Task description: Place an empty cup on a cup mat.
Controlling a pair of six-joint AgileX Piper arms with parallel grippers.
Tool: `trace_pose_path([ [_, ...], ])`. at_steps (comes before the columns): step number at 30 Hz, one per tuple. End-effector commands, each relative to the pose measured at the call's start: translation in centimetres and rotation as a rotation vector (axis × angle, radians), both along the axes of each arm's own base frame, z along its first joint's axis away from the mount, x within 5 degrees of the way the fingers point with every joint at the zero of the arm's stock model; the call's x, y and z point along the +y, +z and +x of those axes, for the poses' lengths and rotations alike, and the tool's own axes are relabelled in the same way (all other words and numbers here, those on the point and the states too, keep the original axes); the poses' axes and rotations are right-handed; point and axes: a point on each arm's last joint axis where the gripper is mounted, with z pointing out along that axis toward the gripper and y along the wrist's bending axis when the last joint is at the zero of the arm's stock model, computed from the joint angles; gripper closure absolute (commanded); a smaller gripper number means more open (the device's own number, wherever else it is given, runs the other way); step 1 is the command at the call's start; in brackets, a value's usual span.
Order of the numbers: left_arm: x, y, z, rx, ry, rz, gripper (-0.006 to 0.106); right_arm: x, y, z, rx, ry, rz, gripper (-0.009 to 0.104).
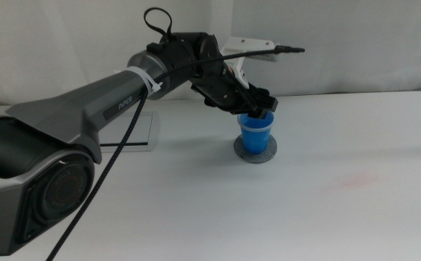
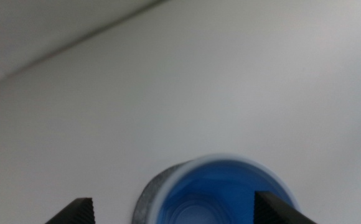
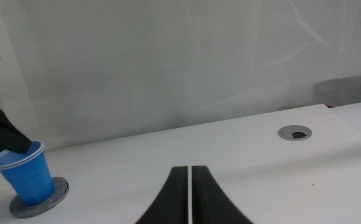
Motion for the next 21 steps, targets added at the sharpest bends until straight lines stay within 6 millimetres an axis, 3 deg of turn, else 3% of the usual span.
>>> trace_pose_path([
  [1, -0.2, 1.6, -0.2, -0.038, -0.003, -0.029, 0.035, -0.1, -1.1, -0.1, 0.008, -0.008, -0.008, 0.098],
  [7, 0.0, 3.7, -0.5, -0.077, -0.014, -0.05, 0.035, -0.1, -1.1, -0.1, 0.008, -0.008, -0.008, 0.098],
  [13, 1.3, 8.8, -1.3, -0.214, -0.027, -0.048, 0.035, -0.1, -1.1, -0.1, 0.008, -0.008, -0.008, 0.098],
  [18, 4.2, 13.1, -1.6, -0.352, 0.003, 0.062, 0.035, -0.1, -1.1, -0.1, 0.008, -0.008, -0.008, 0.098],
  [21, 7.2, 14.9, -0.9, -0.37, 0.089, 0.102, 0.046, -0.1, -1.1, -0.1, 0.008, -0.008, -0.008, 0.098],
])
